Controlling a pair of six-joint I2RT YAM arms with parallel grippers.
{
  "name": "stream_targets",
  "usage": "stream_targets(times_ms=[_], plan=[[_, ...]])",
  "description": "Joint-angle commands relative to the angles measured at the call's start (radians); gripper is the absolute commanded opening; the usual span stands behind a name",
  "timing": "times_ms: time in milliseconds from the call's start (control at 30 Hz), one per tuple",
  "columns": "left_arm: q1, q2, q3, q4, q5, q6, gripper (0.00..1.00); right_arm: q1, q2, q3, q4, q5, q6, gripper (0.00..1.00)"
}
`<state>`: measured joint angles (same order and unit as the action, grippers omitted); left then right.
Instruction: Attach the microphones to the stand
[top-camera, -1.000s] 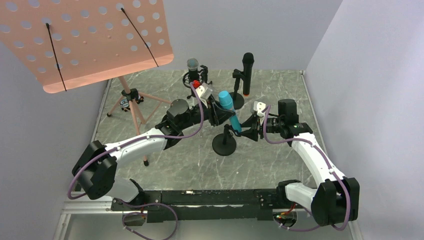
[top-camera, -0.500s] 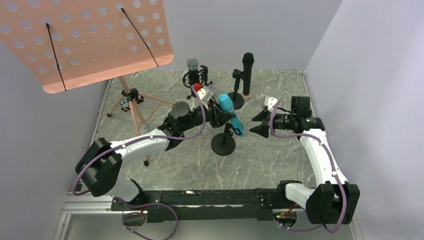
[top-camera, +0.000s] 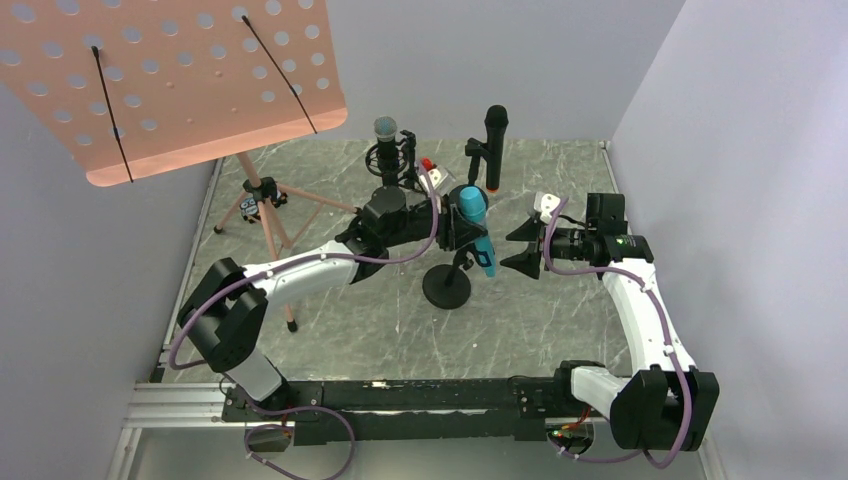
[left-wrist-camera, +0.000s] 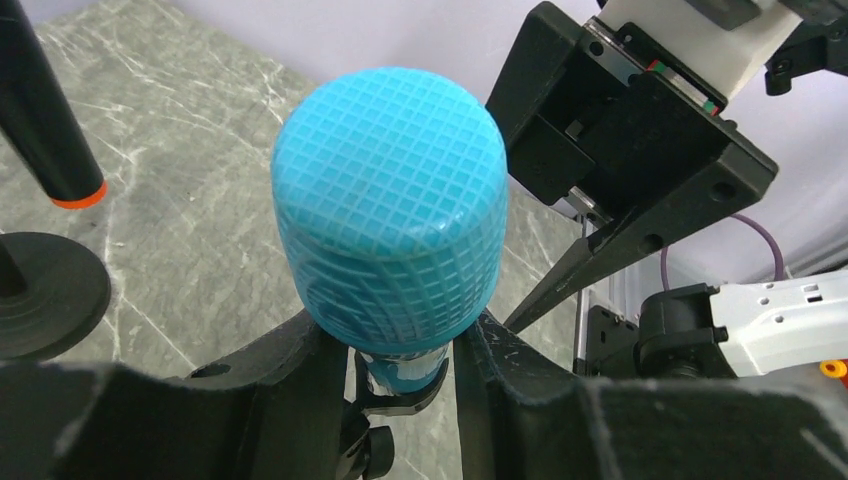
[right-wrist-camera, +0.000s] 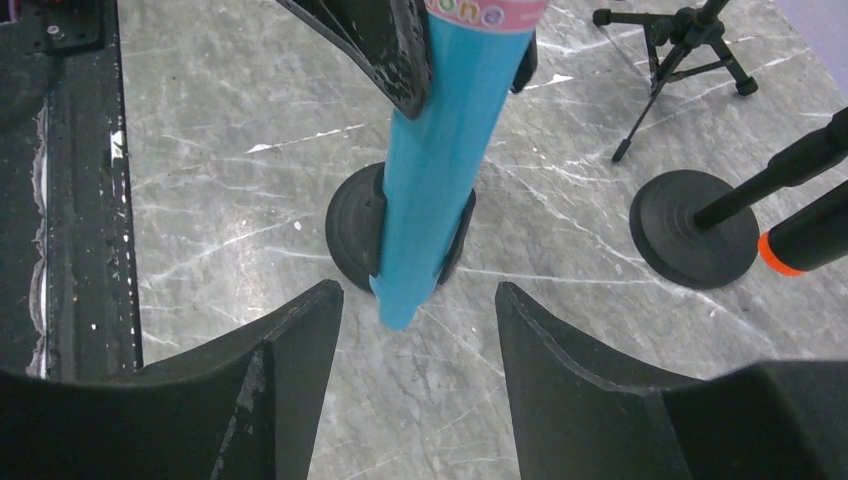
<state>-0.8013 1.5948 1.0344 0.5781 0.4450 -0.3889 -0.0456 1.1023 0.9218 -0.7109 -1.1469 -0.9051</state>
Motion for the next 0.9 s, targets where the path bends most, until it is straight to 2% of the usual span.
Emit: stream_targets(times_ms=[0,200,400,600,667,867], plan=[[0.001,0.074,0.044,-0.336,0.051,0.085,0.0,-0.004,-0.001,0.009,0.008,-0.055,-0.015,0.63],[0.001,0.087,0.011,-0.346,0.044,0.092,0.0,-0.005,-0.002,-0.002,0.028,-0.065,-0.002,0.66],[0.001,0.086,-0.072,-0.279,0.033,0.085,0.0,-0.005,-0.003,-0.016,0.052,-0.086,0.023,0.77],[0.002,0.085,-0.079,-0.267,0.004,0.08,0.0,-0.004,0.009,-0.033,0.08,-0.114,0.057,0.87],[0.002,0.069,-0.068,-0.281,-0.017,0.075,0.05,-0.002,0.01,-0.041,0.111,-0.119,0.09,0.91],[0.008,-0.015,-0.061,-0.297,-0.046,0.062,0.43,0.005,0.008,-0.06,0.175,-0.122,0.164,0.93]])
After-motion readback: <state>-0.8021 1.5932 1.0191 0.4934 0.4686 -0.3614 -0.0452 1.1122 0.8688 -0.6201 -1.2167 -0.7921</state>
